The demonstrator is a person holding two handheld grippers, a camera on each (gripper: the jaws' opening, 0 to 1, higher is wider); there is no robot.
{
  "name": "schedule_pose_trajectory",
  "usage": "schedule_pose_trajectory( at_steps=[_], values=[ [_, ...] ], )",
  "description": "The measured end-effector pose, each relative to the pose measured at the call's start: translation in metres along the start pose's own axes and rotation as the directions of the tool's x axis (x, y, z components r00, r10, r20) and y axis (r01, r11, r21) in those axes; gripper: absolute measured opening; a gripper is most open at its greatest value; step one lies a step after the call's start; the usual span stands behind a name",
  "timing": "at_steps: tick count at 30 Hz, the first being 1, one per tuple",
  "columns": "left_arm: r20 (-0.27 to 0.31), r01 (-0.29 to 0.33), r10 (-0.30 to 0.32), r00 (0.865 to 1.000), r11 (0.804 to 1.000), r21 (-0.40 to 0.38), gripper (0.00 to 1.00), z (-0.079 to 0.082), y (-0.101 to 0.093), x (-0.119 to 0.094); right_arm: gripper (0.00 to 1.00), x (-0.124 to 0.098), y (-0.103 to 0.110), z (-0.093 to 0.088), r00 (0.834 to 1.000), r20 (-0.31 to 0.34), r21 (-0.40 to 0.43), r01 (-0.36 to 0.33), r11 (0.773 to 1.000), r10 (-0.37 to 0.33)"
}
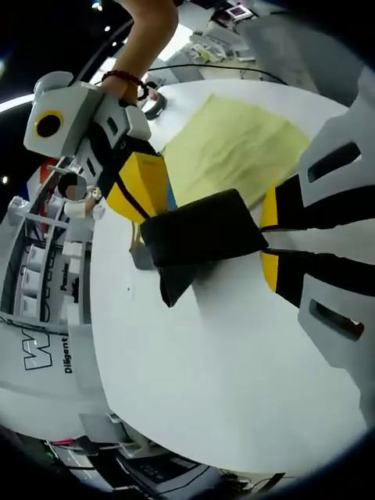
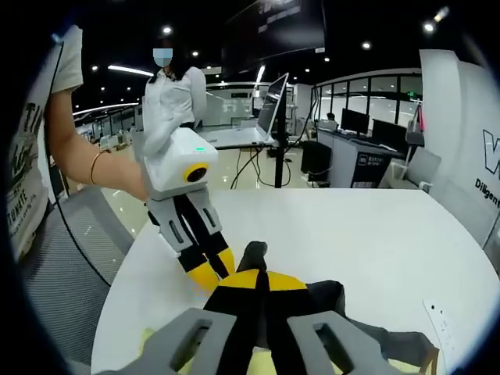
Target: Fold the garment on the visible template until the final outline fits inside the template.
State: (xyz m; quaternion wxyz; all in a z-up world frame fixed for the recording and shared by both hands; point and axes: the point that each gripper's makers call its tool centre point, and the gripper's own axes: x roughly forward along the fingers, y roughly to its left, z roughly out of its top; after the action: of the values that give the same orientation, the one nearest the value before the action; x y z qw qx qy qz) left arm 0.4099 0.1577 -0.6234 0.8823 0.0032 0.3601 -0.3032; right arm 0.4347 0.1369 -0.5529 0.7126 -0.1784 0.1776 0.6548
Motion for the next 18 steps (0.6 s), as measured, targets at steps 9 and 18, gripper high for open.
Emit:
schedule_pose_trajectory(
  at_steps=[9, 18],
  values=[
    [0.016, -0.004, 0.004, 1.0, 1.0, -0.008, 0.02, 0.003, 0.001, -0.003, 0.0, -0.003, -0.002, -0.001, 1.0, 0.004, 0.009, 0.013, 1.0, -0.013],
    [0.064, -0.153, 0.153, 0.986, 0.988, -0.017, 0.01, 0.013, 0.034, -0.022, 0.0, 0.001, 0.008, -0.007, 1.0, -0.007, 0.038, 0.025, 0.999, -0.025]
  ],
)
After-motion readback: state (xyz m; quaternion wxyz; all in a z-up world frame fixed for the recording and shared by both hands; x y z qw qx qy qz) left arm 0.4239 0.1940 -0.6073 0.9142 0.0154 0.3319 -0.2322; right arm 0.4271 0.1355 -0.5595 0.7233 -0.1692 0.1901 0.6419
